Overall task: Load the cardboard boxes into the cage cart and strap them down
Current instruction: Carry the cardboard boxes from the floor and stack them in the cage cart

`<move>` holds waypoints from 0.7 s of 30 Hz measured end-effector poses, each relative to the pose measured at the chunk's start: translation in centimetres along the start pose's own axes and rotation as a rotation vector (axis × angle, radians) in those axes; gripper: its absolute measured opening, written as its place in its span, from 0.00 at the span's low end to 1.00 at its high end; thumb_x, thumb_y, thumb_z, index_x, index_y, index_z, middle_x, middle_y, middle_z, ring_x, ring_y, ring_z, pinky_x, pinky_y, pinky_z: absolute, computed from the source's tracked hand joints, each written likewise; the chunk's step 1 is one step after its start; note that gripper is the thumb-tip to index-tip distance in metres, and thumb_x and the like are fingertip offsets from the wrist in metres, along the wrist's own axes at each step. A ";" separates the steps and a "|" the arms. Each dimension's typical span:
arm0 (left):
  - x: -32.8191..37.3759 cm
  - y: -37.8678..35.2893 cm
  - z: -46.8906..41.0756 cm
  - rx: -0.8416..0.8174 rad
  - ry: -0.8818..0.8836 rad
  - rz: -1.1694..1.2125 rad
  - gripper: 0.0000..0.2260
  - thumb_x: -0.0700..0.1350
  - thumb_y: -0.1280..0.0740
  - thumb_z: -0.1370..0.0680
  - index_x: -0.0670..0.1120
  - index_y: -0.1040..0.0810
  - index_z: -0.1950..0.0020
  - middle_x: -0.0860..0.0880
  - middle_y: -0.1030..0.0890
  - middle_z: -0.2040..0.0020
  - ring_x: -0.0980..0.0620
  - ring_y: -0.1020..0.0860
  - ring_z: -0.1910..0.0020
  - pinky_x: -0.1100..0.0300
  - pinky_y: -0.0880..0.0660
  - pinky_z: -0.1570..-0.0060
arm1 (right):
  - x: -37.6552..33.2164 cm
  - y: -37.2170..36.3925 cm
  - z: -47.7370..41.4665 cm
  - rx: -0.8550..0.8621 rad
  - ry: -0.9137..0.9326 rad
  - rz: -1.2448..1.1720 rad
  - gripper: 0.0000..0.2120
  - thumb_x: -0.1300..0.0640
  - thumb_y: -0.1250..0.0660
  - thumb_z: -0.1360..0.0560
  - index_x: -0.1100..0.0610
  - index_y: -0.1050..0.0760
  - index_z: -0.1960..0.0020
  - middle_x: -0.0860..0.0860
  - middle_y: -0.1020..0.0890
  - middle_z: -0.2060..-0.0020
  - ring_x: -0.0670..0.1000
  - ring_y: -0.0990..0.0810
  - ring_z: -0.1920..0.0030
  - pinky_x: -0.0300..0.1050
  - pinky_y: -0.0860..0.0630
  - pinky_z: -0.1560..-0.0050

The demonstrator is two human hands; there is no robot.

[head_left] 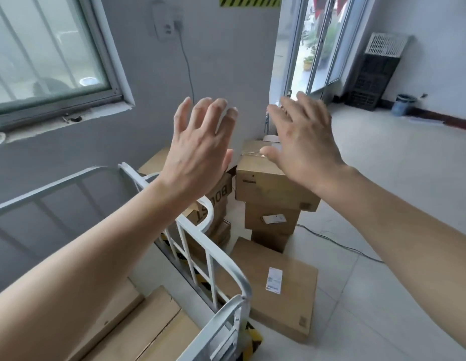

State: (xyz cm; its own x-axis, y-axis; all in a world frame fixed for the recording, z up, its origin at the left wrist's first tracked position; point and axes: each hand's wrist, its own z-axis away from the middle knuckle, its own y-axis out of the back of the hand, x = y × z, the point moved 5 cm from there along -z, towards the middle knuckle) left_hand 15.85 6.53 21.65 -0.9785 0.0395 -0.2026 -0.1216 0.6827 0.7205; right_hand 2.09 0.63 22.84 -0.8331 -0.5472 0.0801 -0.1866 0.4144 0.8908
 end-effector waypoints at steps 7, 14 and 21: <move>9.0 -4.6 -6.4 -0.023 0.027 0.021 0.28 0.45 0.27 0.29 0.39 0.30 0.32 0.39 0.28 0.35 0.38 0.31 0.34 0.40 0.44 0.31 | 12.2 -2.5 0.0 -0.014 -0.025 -0.006 0.30 0.45 0.32 0.25 0.56 0.37 0.29 0.56 0.35 0.28 0.60 0.45 0.25 0.58 0.50 0.27; 17.5 -9.0 -11.4 -0.076 0.089 0.027 0.29 0.44 0.26 0.30 0.39 0.30 0.32 0.39 0.28 0.35 0.38 0.30 0.34 0.39 0.43 0.31 | 24.1 -4.6 -0.3 -0.070 -0.033 -0.039 0.30 0.45 0.34 0.25 0.57 0.37 0.28 0.56 0.35 0.28 0.59 0.45 0.25 0.56 0.51 0.27; 18.5 -11.6 -13.7 -0.143 0.152 -0.022 0.28 0.46 0.28 0.28 0.40 0.31 0.30 0.40 0.29 0.34 0.40 0.32 0.33 0.41 0.46 0.30 | 29.0 -7.7 -1.7 -0.097 -0.037 -0.108 0.32 0.47 0.32 0.26 0.57 0.39 0.27 0.56 0.36 0.27 0.59 0.46 0.25 0.57 0.52 0.26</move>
State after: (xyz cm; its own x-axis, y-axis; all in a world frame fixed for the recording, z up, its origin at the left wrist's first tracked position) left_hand -3.13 -10.61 18.60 -0.9879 -0.0920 -0.1251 -0.1553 0.5714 0.8059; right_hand -19.73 -19.61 19.10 -0.8297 -0.5573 -0.0337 -0.2268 0.2814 0.9324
